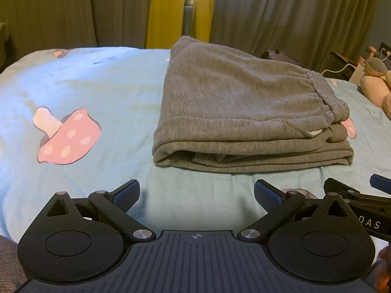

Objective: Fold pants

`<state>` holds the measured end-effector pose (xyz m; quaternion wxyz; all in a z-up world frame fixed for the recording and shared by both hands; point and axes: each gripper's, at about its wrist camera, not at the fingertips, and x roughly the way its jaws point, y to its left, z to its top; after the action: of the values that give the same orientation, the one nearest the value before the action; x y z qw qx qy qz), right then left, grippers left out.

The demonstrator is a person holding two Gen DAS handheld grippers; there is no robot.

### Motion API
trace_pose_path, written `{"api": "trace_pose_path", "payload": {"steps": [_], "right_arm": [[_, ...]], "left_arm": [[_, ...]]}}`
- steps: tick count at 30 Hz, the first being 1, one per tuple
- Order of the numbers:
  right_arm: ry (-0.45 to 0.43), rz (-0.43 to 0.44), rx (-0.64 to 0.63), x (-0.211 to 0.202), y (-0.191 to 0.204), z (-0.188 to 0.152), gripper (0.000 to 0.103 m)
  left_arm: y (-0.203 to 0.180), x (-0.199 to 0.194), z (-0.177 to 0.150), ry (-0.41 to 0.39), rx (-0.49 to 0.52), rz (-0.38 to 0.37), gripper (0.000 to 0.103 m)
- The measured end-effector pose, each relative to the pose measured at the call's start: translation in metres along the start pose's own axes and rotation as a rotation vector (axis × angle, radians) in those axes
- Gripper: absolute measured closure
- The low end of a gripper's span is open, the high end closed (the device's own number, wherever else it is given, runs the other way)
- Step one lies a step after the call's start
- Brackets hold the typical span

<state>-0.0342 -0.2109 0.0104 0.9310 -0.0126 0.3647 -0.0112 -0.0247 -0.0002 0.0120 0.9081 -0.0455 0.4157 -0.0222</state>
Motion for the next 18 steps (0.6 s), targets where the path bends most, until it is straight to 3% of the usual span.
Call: {"api": "trace_pose_path", "payload": {"steps": [18], "right_arm": [[-0.005,0.002,-0.012,-0.0018,0.001,0.0005,0.004]], "left_arm": [[0.0017,0.0008,0.0001,0.004,-0.005,-0.011,0.001]]}}
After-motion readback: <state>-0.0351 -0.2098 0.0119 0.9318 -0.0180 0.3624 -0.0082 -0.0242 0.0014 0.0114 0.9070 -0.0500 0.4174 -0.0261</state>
